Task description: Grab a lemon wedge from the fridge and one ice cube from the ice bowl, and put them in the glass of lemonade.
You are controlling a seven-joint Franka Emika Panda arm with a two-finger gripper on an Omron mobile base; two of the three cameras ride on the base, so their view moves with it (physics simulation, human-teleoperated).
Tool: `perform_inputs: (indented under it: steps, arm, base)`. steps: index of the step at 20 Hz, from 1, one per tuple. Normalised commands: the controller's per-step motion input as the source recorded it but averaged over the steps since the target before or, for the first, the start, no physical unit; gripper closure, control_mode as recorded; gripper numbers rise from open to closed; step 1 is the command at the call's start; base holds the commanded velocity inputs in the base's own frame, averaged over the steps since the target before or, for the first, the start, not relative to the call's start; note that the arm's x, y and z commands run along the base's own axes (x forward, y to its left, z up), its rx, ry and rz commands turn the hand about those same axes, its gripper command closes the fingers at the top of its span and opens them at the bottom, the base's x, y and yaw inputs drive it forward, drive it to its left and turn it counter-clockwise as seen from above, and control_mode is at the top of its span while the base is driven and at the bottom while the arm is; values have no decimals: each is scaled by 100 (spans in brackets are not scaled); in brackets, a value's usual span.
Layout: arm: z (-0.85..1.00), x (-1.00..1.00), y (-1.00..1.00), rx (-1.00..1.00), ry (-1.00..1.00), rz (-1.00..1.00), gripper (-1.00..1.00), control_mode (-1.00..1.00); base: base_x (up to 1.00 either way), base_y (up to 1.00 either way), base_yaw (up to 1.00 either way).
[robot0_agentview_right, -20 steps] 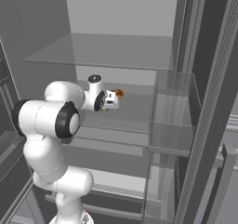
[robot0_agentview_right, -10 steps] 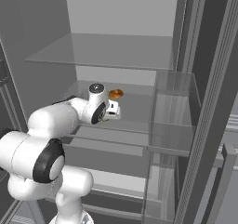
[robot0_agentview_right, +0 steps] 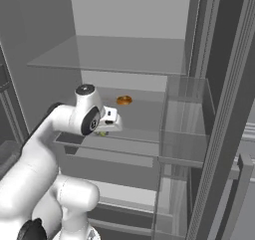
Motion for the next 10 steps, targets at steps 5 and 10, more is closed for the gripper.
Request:
perform_inputs:
  steps: [5,10]
  arm:
    - [92,-100,0,-1,4,5,100,-100]
    - [99,-90,4,0,0,5,100,-100]
  base:
    - [0,0,0]
    - [0,0,0]
